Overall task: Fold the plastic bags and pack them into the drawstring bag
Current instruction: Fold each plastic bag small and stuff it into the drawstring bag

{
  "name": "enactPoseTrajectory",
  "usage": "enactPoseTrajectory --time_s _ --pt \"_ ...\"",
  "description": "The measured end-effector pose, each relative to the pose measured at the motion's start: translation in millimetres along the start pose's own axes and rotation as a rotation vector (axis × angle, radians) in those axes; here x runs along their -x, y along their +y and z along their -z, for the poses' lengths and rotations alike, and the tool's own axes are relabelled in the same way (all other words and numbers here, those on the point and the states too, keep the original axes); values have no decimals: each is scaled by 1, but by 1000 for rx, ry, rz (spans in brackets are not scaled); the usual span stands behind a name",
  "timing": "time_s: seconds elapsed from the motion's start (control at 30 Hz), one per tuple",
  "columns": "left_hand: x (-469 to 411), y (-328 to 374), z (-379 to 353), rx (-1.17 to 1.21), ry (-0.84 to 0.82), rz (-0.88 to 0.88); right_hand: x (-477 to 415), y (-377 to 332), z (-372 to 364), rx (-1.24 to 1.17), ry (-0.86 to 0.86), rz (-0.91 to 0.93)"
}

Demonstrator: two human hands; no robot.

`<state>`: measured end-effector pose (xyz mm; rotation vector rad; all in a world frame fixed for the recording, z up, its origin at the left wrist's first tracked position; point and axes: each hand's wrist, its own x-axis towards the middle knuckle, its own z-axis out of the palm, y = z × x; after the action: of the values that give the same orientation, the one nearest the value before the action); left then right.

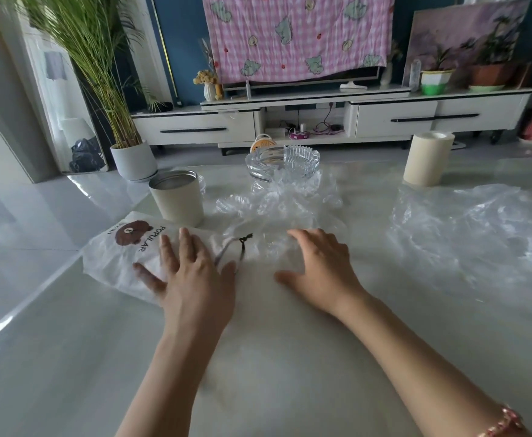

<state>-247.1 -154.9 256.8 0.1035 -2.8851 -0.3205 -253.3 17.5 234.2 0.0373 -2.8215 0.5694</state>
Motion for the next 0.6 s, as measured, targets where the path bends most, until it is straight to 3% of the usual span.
enactPoseTrajectory --time_s 0.1,0.23,0.3,0.43,0.5,0.6 --pt "4 7 -3 169 189 34 -1 10 0 -33 132 -47" --pt "9 25 -6 492 524 -275 2 12 9 -155 326 -47" --pt "12 30 -11 551 435 -436 11 15 22 -240 306 27" --pt "21 40 -16 381 96 -695 56 34 60 -424 140 129" --pt "29 45 -19 305 -7 -740 78 54 72 -469 18 75" --pt "41 54 -19 328 -169 -660 92 89 82 -402 -38 -25"
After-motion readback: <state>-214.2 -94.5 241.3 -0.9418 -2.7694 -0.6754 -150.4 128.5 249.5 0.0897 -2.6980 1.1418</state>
